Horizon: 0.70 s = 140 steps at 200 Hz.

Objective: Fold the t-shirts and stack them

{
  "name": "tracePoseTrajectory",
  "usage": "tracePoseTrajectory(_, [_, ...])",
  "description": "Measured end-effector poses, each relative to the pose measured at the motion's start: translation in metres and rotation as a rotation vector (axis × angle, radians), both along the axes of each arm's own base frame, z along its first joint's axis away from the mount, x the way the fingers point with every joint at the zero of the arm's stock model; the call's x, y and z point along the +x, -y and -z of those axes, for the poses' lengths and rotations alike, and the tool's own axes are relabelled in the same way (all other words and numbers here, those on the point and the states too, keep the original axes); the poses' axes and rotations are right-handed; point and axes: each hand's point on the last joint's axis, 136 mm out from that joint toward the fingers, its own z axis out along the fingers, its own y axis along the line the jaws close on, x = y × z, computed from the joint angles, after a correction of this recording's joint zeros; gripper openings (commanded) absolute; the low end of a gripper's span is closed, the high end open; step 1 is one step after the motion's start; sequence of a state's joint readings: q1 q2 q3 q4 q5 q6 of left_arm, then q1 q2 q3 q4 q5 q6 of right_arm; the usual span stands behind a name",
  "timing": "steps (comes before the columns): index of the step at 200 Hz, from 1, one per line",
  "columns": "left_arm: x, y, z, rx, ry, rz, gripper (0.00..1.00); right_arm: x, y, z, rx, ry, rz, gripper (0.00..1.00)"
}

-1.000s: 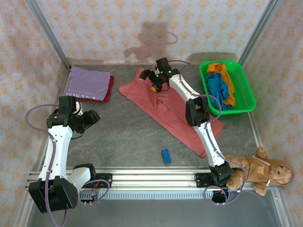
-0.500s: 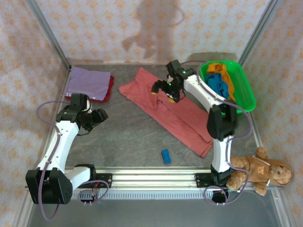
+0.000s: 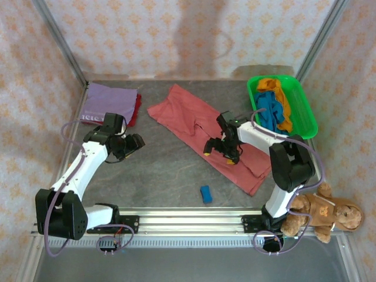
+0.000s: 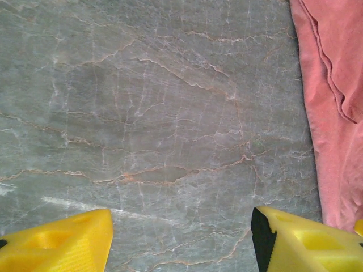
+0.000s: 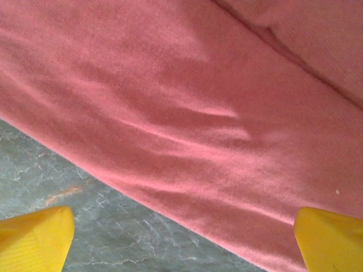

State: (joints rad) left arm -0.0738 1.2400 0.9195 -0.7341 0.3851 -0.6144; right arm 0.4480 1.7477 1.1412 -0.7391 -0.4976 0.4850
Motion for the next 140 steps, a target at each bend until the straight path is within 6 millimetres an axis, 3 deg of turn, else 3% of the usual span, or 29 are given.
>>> tracePoseTrajectory(34, [0.004,0.003,-0.001,-0.002,0.009,0.0,0.68,0.012,-0.012,0.013,0.038,-0.002,0.025,0.99])
tracePoseTrajectory(91, [0.014,0.007,0.005,-0.006,-0.002,-0.004,0.68,0.038,-0.044,0.008,0.104,0.027,0.052,0.99])
tracePoseTrajectory(118, [0.042,0.024,0.011,-0.018,-0.006,0.009,0.68,0.044,-0.049,0.006,0.108,0.04,0.061,0.99])
tracePoseTrajectory(140, [0.088,0.044,0.011,-0.037,0.019,0.013,0.68,0.043,-0.047,0.007,0.103,0.046,0.065,0.99])
